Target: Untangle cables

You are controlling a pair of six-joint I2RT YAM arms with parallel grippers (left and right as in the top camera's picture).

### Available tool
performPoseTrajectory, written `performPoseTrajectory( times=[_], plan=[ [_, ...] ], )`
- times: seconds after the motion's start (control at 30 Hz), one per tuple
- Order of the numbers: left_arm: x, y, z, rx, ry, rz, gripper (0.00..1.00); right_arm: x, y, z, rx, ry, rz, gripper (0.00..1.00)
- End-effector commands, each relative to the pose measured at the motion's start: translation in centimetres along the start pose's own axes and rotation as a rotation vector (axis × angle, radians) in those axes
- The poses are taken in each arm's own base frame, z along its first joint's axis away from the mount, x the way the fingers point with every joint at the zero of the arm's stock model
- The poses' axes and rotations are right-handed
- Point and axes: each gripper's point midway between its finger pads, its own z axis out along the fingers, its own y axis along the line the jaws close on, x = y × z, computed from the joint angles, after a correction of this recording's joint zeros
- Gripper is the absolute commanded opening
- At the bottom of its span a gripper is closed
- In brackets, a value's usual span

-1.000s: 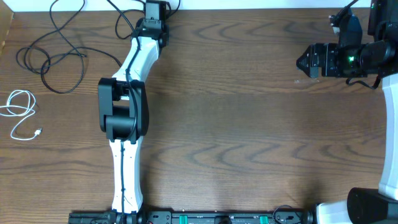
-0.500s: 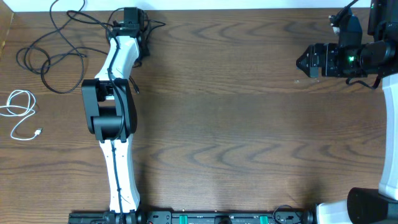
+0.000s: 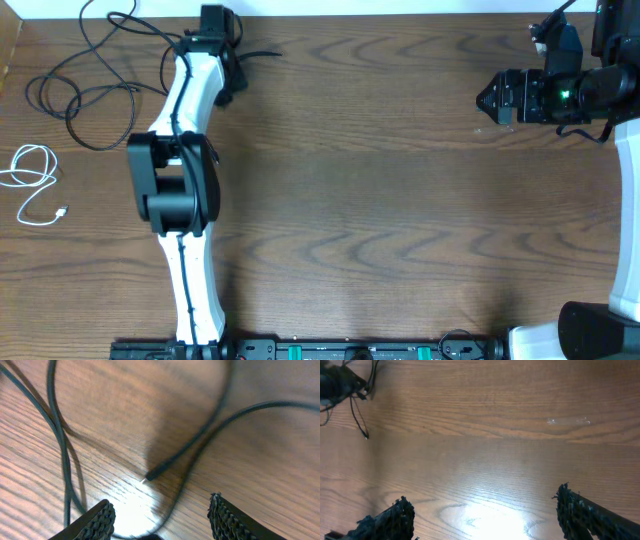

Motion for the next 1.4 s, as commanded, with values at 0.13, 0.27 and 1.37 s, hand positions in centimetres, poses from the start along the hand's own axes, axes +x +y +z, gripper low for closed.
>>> performPoseTrajectory(
  times=[0.13,0.27,1.37],
  plan=[
    [-4.1,-1.0,-10.8,0.191,-0.131,-0.046,0.63,0.7,-0.1,0.9,-0.003,0.03,-0.007,0.9],
    [-5.0,-0.4,-13.8,0.21,-0.179,-0.042,0.57,1.2,-0.4,1.7,-0.003,0.051,0.001,0.9],
    [-2.3,-3.5,-19.6,0.919,0.059,0.078,0.96,2.3,-0.7,2.9,-0.014,0.095,0.019,0.9]
  ],
)
